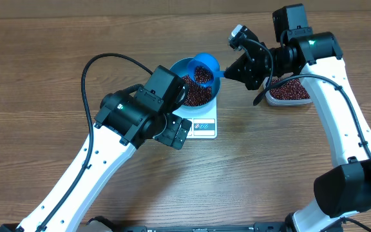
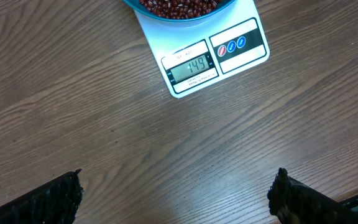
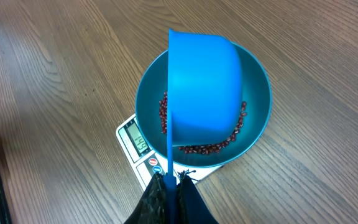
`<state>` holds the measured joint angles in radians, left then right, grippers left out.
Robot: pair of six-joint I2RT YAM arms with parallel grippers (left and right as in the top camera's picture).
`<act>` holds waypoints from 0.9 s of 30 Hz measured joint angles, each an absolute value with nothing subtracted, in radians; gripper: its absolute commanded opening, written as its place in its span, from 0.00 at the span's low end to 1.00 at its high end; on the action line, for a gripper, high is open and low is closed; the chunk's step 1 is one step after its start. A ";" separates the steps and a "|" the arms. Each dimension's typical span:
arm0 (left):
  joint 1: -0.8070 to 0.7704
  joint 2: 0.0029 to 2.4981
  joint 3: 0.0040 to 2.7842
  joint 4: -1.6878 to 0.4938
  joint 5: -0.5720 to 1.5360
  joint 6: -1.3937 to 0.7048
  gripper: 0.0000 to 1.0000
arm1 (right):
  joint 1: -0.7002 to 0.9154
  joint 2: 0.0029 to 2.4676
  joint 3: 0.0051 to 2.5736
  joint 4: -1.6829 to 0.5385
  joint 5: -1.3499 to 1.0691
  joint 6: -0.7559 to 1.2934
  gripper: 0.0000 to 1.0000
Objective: Scoop item into bowl and weigh 150g on scale
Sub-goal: 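Hold the scoop tilted over the bowl, shaking out a few beans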
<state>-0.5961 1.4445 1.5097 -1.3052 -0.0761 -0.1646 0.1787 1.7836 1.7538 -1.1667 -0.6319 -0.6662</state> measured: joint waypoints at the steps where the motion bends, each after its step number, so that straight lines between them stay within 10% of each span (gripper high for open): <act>1: -0.596 1.444 1.510 -1.305 -0.076 -0.165 1.00 | 0.179 1.784 1.754 -1.167 -0.632 -0.666 0.04; 27: -0.596 1.444 1.510 -1.305 -0.076 -0.165 1.00 | 0.184 1.784 1.754 -1.172 -0.632 -0.703 0.04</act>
